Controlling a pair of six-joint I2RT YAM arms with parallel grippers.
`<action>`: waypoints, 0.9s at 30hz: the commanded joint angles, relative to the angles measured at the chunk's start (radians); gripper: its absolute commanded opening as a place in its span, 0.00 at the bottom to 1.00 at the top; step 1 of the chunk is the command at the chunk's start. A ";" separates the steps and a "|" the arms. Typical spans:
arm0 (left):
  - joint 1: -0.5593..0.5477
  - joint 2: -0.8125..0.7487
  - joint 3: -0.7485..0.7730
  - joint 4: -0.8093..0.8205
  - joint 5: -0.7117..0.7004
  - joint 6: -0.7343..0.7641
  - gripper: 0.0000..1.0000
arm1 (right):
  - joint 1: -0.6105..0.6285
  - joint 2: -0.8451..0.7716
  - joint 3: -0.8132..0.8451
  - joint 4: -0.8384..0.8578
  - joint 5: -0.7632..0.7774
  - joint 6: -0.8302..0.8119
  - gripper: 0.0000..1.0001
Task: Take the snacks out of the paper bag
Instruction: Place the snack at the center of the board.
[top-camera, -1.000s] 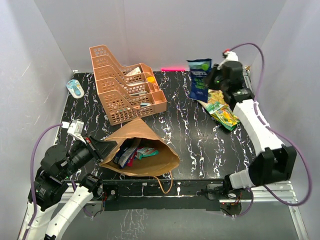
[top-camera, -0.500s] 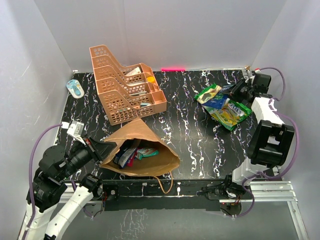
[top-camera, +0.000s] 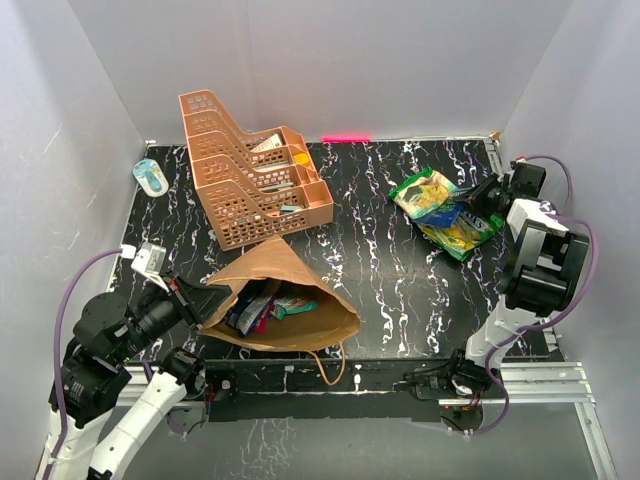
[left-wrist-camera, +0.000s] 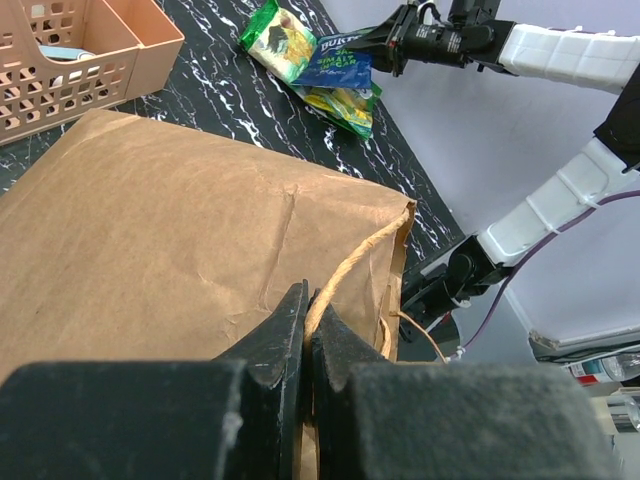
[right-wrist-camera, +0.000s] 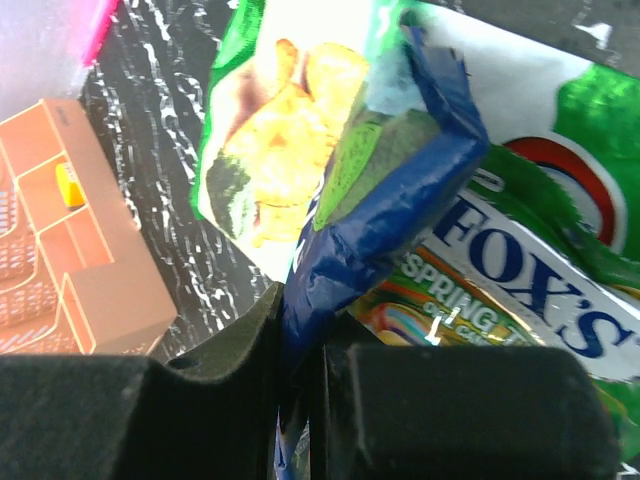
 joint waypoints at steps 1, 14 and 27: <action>-0.003 0.007 0.026 0.009 0.018 0.013 0.00 | -0.017 -0.006 -0.046 0.105 0.051 -0.033 0.08; -0.003 -0.003 0.005 0.009 0.033 0.002 0.00 | -0.040 0.002 -0.208 0.207 0.139 -0.027 0.09; -0.003 -0.016 0.006 0.006 0.036 -0.014 0.00 | -0.078 -0.045 -0.192 0.212 0.134 -0.022 0.17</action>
